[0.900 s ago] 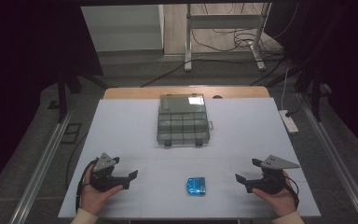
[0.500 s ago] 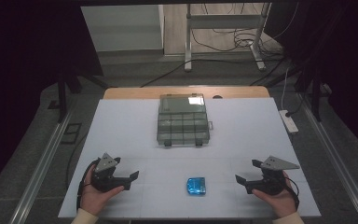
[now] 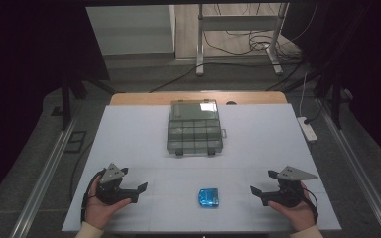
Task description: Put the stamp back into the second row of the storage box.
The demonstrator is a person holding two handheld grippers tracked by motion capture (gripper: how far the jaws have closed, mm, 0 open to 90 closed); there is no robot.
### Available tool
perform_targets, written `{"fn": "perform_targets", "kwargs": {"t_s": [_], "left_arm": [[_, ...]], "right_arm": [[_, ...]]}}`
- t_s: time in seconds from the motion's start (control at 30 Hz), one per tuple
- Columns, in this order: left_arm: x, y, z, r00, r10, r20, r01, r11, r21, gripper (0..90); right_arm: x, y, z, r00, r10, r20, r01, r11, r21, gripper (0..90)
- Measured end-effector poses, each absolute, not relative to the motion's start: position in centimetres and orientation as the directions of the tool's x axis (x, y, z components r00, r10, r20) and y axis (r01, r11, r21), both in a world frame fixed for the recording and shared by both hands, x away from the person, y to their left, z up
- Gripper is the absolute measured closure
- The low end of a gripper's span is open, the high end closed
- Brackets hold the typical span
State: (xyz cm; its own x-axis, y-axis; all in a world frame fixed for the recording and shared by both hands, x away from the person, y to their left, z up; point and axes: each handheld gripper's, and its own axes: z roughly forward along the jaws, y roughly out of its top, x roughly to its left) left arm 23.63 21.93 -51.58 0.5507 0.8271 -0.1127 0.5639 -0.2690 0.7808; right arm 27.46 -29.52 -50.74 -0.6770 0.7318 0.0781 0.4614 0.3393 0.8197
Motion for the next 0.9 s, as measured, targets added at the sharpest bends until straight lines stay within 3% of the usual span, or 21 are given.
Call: {"fn": "perform_targets", "kwargs": {"t_s": [0.9], "left_arm": [[23.8, 20.9, -49.0, 0.591, 0.796, -0.128, 0.523, -0.257, 0.812, 8.1]], "right_arm": [[27.1, -29.6, -50.7, -0.675, 0.734, 0.078, 0.462, 0.337, 0.82, 7.8]]}}
